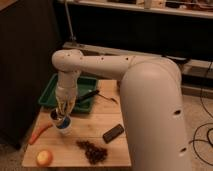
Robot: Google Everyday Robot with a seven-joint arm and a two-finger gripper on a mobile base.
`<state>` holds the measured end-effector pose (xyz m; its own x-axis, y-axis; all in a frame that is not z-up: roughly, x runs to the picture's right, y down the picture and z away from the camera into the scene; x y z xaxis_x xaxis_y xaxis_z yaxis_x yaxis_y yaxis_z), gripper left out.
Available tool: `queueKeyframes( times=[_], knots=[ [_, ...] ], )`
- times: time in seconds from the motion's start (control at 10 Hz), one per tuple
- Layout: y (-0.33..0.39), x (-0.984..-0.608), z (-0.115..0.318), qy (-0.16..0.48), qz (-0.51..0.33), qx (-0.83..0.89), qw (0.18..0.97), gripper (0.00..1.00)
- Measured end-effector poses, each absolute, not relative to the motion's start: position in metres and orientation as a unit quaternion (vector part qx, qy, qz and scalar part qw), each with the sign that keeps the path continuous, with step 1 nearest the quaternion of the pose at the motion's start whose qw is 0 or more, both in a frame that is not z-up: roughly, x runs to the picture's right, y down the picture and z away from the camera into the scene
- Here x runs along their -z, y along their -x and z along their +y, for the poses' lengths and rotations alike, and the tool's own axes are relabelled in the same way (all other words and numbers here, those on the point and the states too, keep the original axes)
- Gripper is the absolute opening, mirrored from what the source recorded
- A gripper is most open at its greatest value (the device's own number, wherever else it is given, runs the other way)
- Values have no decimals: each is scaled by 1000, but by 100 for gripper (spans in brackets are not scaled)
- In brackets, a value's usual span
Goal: Stack cups on top of each other
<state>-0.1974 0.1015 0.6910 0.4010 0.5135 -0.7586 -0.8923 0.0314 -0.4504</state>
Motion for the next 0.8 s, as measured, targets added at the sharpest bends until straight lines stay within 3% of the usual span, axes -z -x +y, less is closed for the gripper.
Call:
queueKeyframes(
  times=[0.2, 0.8],
  knots=[
    [197, -697, 102, 473, 203, -511, 688, 6],
    [195, -714, 104, 463, 211, -511, 693, 68]
  ],
)
